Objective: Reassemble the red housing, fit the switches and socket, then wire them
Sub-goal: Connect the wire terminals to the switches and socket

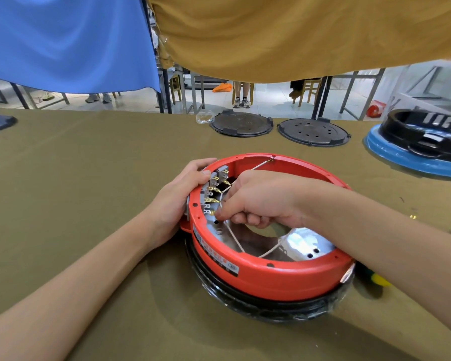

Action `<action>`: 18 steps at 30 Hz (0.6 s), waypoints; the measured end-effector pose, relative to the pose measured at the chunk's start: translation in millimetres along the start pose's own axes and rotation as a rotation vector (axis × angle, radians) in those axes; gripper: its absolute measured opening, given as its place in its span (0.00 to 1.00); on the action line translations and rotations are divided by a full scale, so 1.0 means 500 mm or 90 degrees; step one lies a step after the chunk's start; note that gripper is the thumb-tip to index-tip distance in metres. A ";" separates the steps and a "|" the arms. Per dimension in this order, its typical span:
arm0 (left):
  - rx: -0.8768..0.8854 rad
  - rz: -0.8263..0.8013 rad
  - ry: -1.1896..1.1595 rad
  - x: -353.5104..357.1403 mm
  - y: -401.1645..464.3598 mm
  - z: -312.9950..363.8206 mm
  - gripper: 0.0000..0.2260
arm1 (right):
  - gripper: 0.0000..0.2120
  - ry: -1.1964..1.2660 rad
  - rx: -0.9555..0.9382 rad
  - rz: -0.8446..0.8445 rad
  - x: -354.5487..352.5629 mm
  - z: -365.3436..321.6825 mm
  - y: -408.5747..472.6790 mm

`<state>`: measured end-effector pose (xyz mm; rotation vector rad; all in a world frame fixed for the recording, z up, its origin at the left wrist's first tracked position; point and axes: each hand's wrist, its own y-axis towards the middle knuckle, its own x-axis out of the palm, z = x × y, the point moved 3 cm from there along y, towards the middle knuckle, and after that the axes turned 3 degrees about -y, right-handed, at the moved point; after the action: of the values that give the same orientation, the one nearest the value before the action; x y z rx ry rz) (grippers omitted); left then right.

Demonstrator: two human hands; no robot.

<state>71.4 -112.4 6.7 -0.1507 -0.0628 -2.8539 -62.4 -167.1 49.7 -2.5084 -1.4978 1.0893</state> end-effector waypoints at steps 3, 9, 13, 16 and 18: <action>-0.003 0.000 -0.001 0.000 0.000 0.000 0.15 | 0.09 0.016 0.002 0.004 -0.002 0.000 0.001; -0.004 -0.003 -0.012 -0.002 0.002 -0.002 0.14 | 0.10 0.099 0.037 0.040 -0.004 0.003 0.010; -0.002 -0.007 -0.012 -0.002 0.002 -0.003 0.13 | 0.11 0.106 0.042 0.056 -0.006 0.005 0.016; -0.004 -0.006 -0.012 -0.001 0.001 -0.001 0.16 | 0.11 0.114 0.046 0.042 -0.006 0.004 0.016; -0.006 -0.006 -0.012 0.000 0.000 0.000 0.16 | 0.12 0.108 0.047 0.029 -0.007 0.004 0.015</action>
<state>71.4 -112.6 6.7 -0.1796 -0.0547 -2.8621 -58.8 -174.4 47.6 -2.5232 -1.3395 0.8929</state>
